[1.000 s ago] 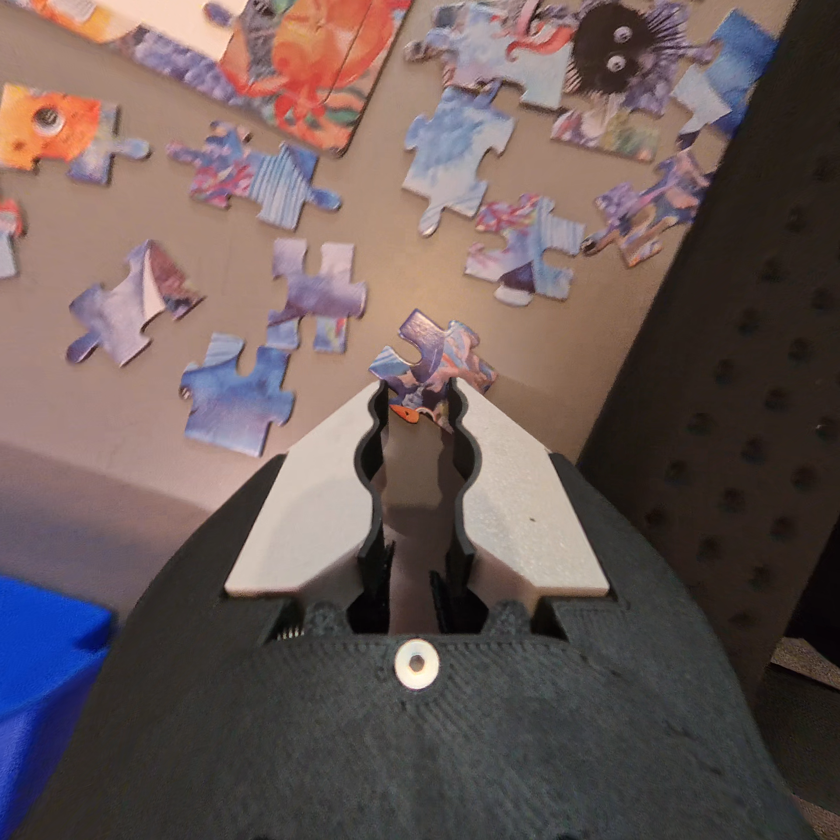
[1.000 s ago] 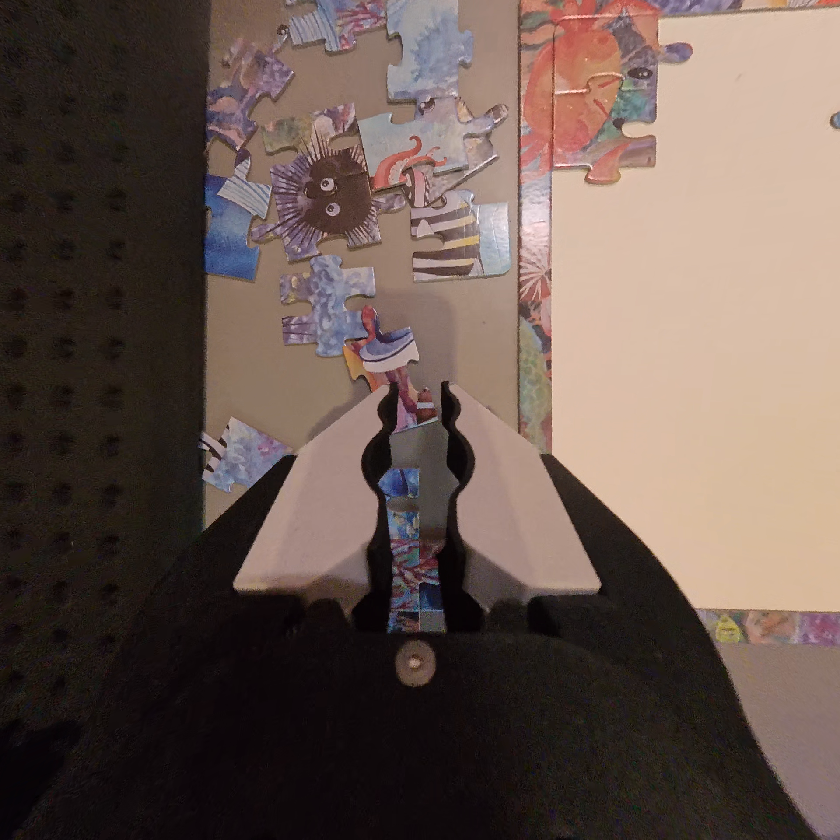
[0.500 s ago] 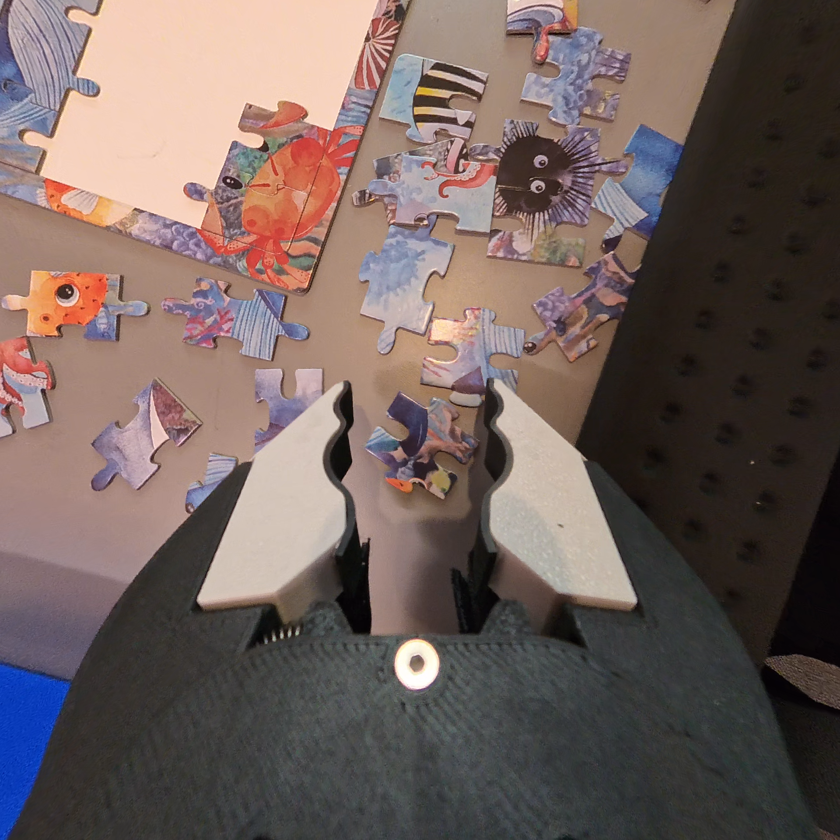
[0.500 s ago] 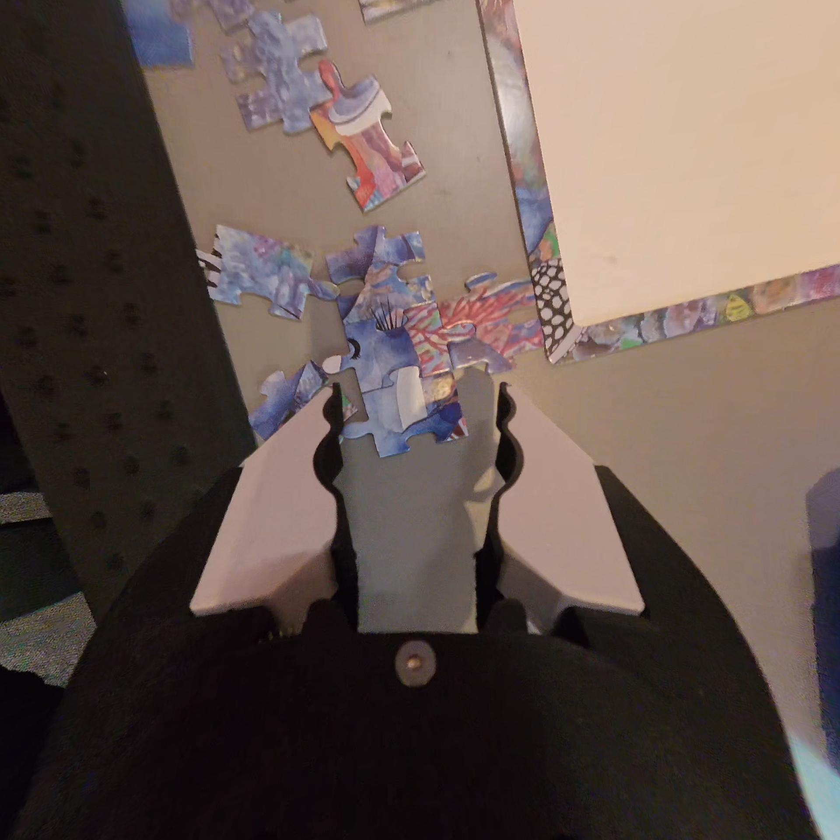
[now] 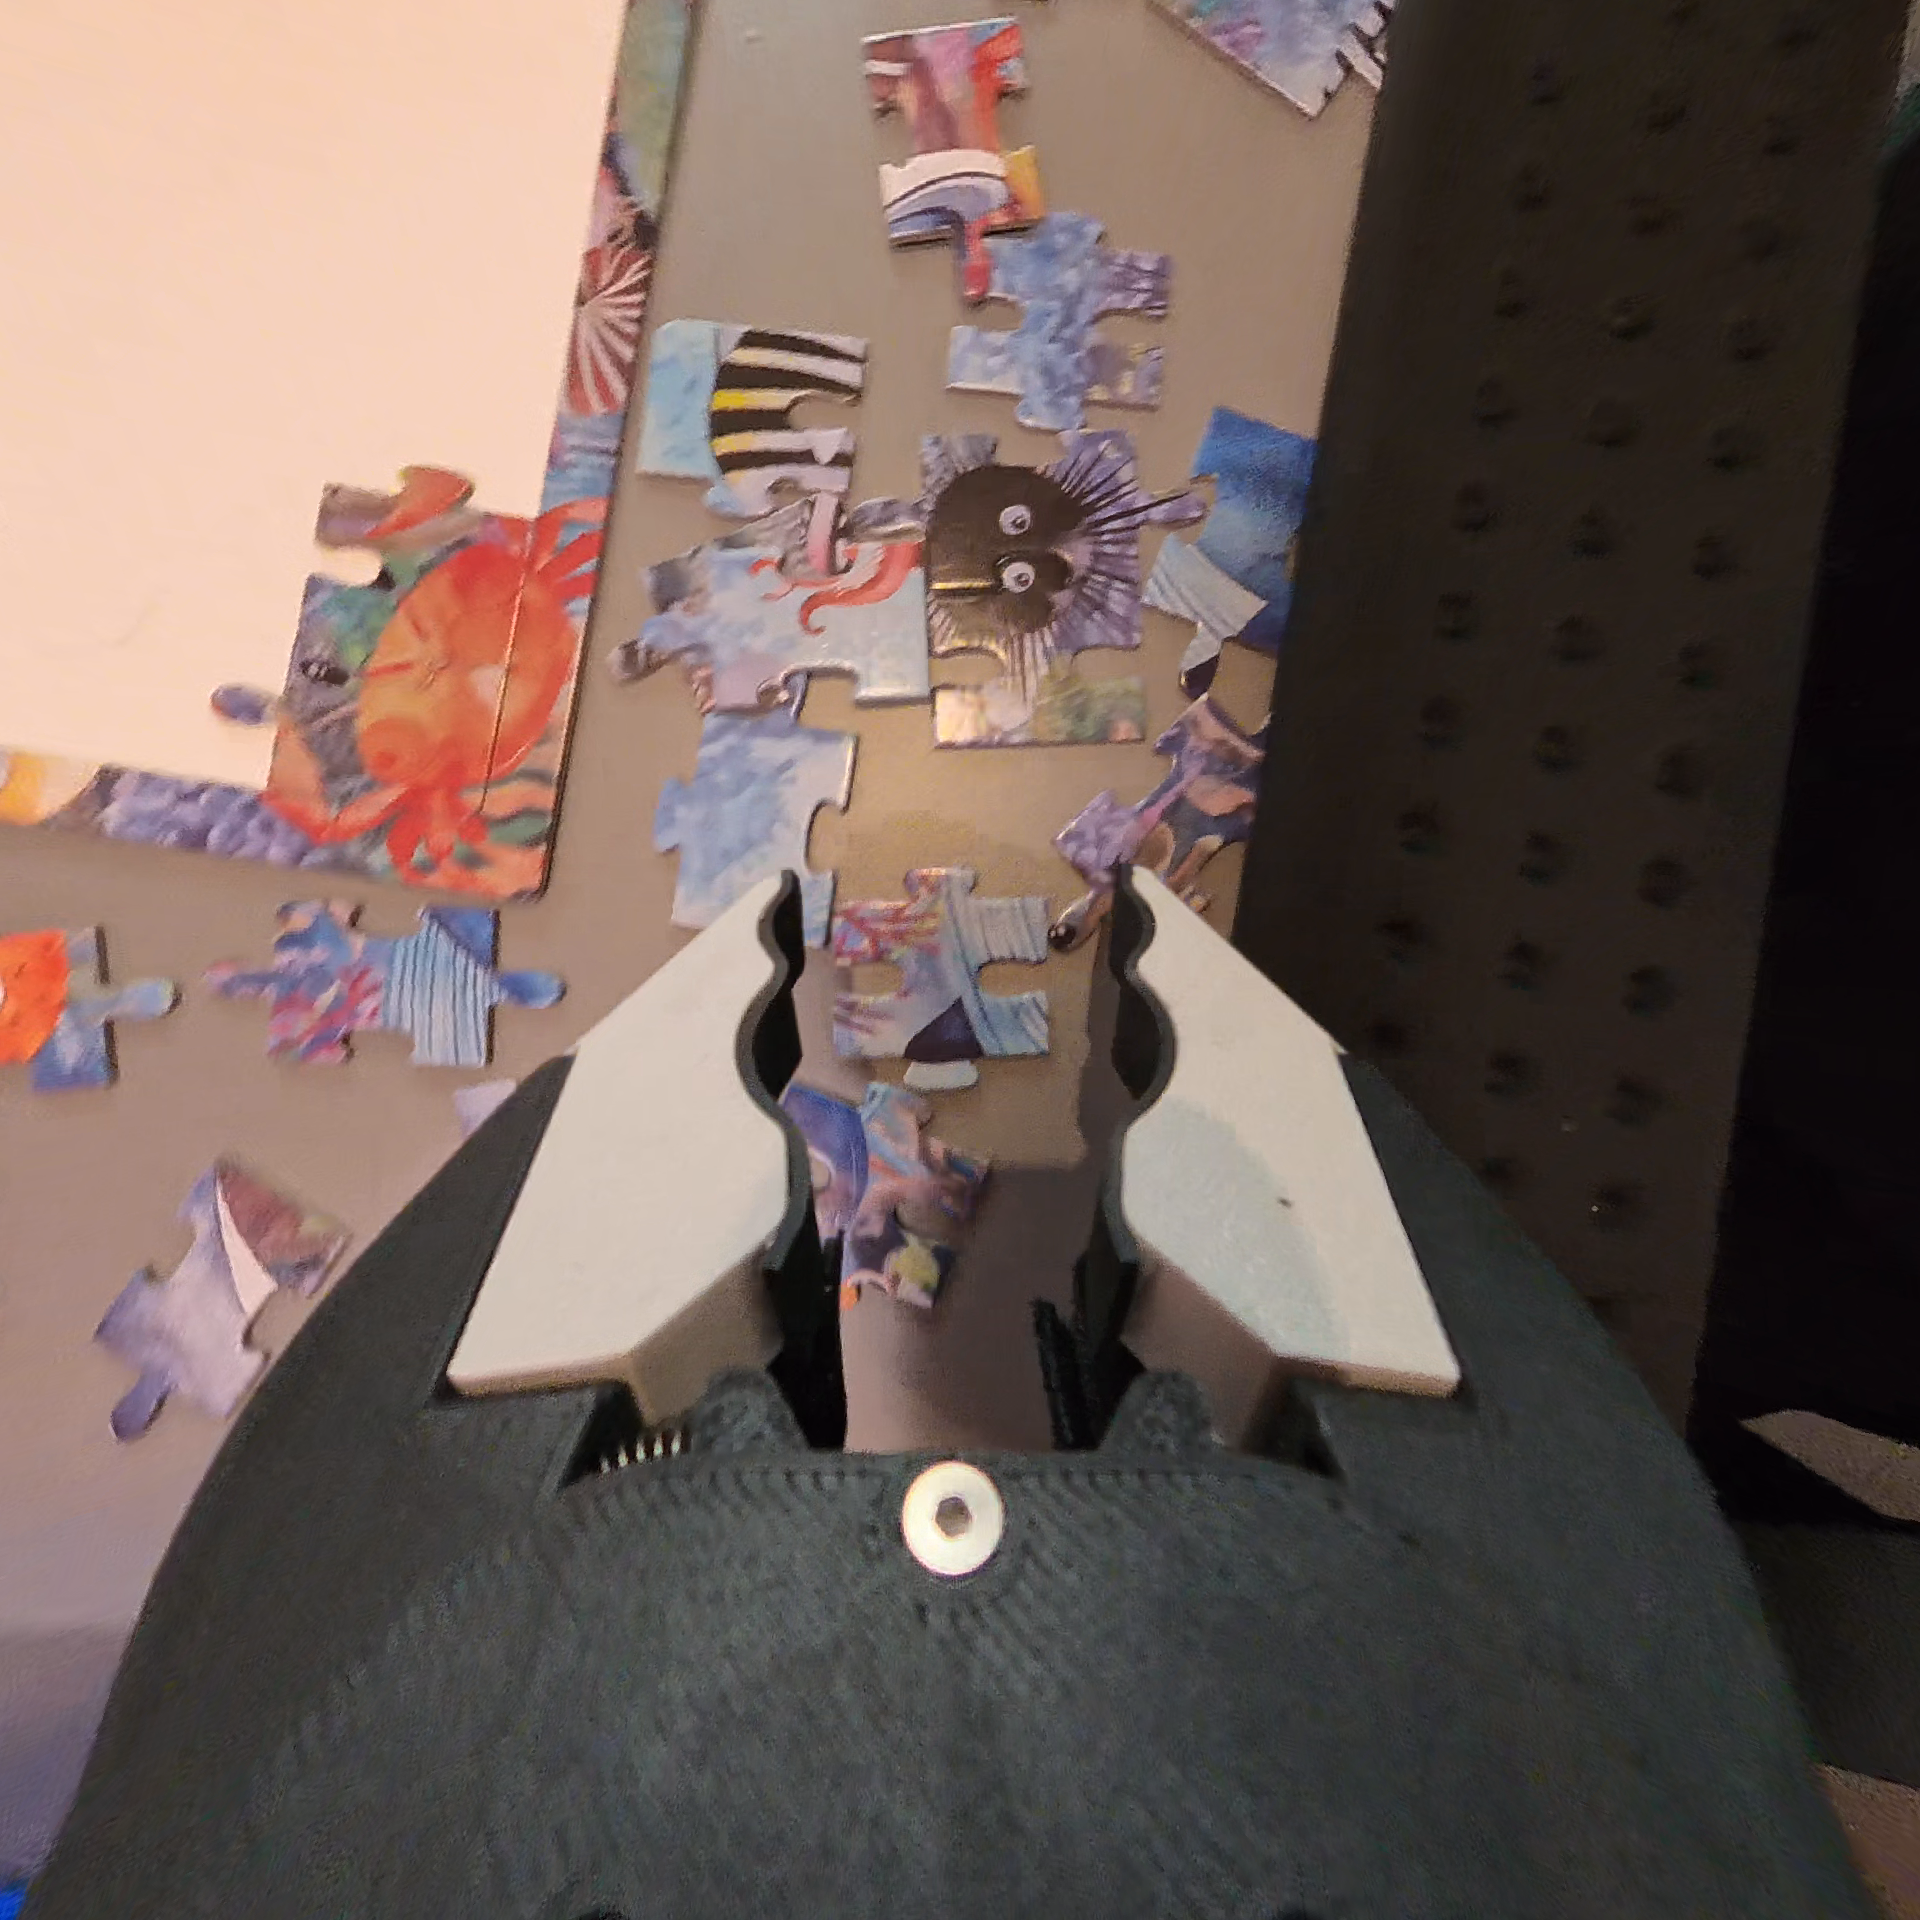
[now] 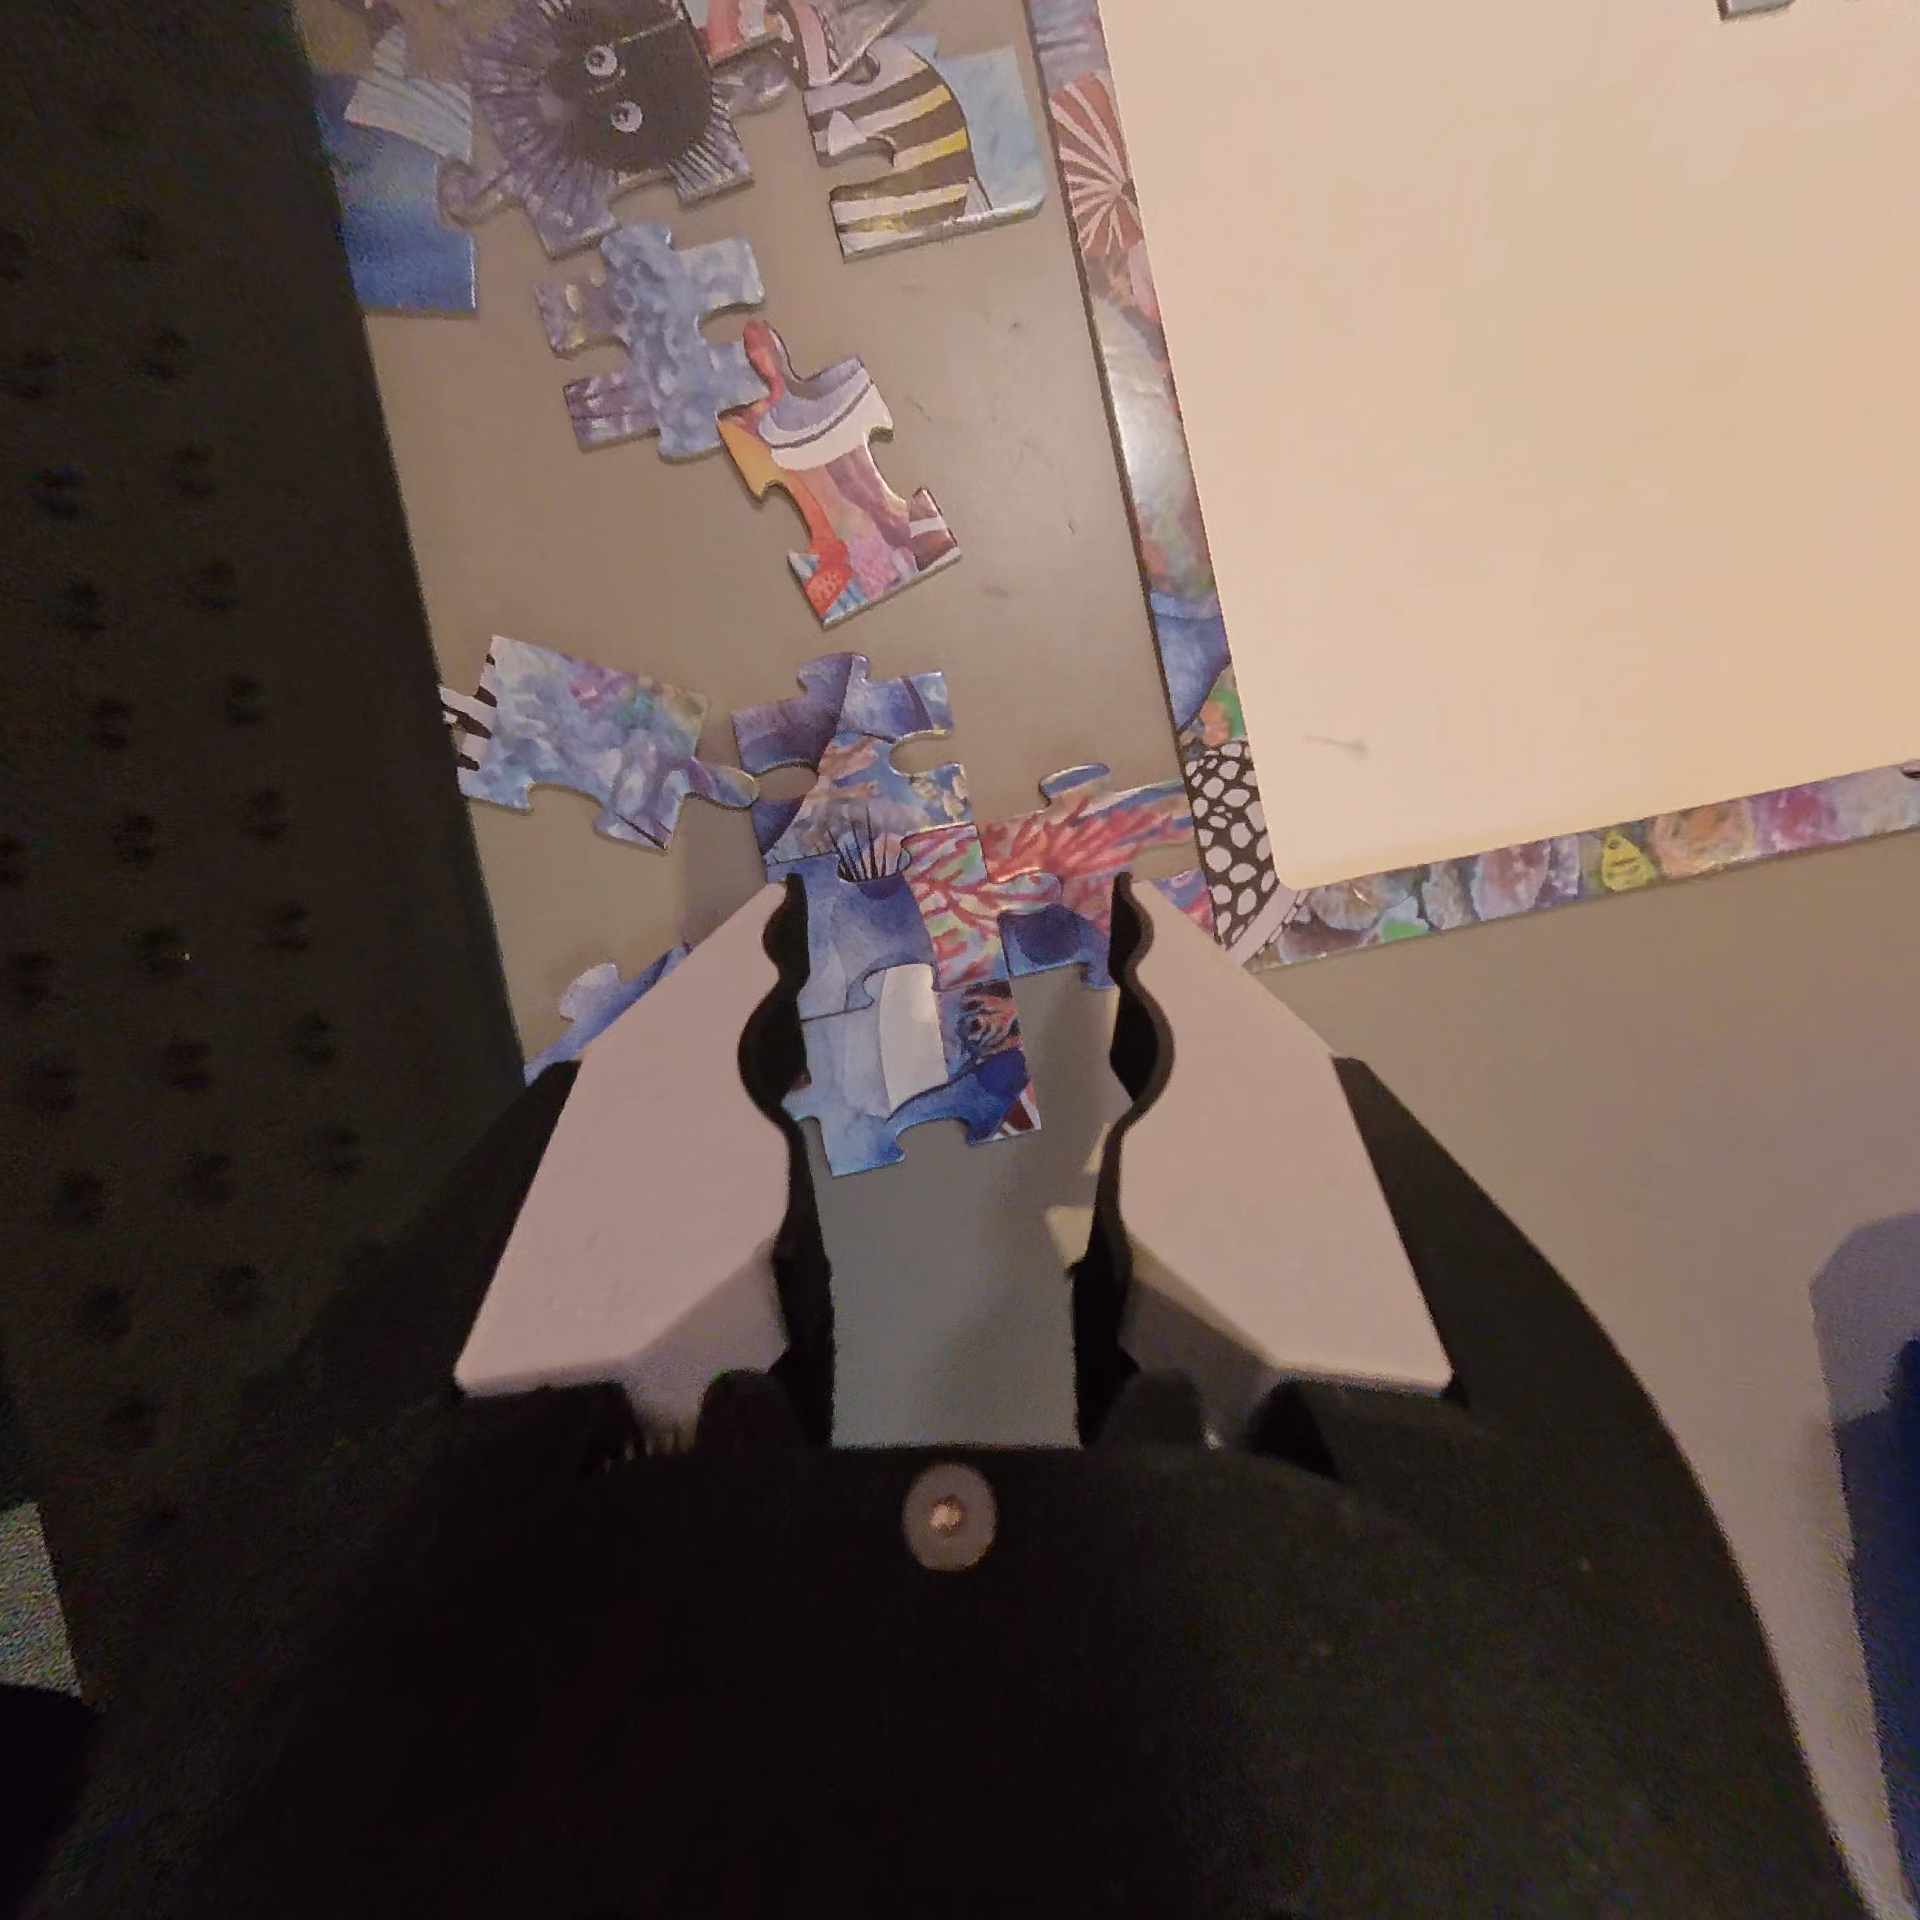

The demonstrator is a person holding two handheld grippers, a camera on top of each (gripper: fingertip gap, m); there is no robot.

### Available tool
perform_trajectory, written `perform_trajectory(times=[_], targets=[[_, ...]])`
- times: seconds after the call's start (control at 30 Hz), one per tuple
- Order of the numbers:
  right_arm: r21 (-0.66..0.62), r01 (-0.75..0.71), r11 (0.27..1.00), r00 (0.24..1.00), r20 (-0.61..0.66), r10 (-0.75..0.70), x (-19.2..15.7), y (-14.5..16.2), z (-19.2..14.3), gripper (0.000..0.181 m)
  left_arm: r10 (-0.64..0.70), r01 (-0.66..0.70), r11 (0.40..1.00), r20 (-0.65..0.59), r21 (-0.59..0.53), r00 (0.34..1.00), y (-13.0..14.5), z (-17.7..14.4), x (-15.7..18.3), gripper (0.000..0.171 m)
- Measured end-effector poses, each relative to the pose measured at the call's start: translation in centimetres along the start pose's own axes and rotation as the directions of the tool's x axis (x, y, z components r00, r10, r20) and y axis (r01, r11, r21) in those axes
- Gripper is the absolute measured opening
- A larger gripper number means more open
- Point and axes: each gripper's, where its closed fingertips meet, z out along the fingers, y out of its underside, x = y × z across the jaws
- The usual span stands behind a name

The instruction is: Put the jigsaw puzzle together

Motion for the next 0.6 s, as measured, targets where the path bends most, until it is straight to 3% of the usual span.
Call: perform_trajectory(times=[0.23, 0.37, 0.6], targets=[[0.029, 0.034, 0.999, 0.999, 0.005, -0.034, -0.2, -0.8, 0.7, 0.053, 0.038, -0.039, 0.999, 0.084, 0.007, 0.996, -2.7, 2.5, -1.8, 0.059], [0.051, 0.035, 0.998, 0.999, 0.004, -0.035, -0.1, -1.0, 0.7, 0.050, 0.015, -0.012, 0.999, 0.080, -0.036, 0.997, -2.5, 4.0, -2.7, 0.064], [0.070, 0.041, 0.997, 0.999, 0.008, -0.042, 0.0, -1.0, 0.9, 0.048, -0.039, 0.038, 0.999, 0.066, 0.013, 0.997, -3.1, 4.8, -3.3, 0.046]])
